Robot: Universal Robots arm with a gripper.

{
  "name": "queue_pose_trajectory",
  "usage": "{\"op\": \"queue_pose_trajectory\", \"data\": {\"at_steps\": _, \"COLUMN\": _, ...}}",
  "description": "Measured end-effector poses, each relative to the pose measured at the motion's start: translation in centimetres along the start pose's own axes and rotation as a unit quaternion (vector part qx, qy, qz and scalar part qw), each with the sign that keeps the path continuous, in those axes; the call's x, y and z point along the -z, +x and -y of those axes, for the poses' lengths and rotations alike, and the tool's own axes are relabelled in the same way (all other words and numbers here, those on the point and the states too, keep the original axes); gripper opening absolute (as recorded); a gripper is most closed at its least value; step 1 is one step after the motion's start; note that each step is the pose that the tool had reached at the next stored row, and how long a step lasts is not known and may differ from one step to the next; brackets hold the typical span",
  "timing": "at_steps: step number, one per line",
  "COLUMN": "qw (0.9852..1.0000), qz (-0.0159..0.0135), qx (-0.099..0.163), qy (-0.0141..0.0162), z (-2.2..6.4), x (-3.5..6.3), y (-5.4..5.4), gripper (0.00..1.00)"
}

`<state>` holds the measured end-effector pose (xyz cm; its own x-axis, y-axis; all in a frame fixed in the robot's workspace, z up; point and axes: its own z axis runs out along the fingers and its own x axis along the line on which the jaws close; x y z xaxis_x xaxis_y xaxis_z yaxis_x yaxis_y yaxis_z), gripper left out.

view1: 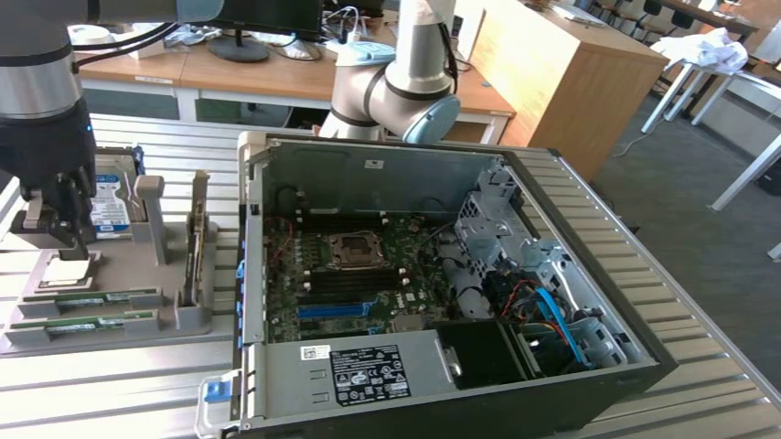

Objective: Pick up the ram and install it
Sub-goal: 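Pick up the ram and move it above insertion slot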

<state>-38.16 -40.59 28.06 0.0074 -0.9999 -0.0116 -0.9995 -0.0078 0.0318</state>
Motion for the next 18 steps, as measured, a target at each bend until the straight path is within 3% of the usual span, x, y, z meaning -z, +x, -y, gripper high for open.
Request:
{"op": "queue_pose_trajectory", "data": {"at_steps": 8, "qw": 1.0000, "qz": 0.0000, "qx": 0.000, "qy": 0.0001, "z": 0.00, "x": -0.01, "y": 0.1, "gripper": 0.36}}
{"op": "queue_pose_trajectory", "data": {"at_steps": 18, "qw": 1.0000, "qz": 0.0000, "qx": 0.000, "qy": 0.0000, "z": -0.01, "x": 0.01, "y": 1.0, "gripper": 0.36}}
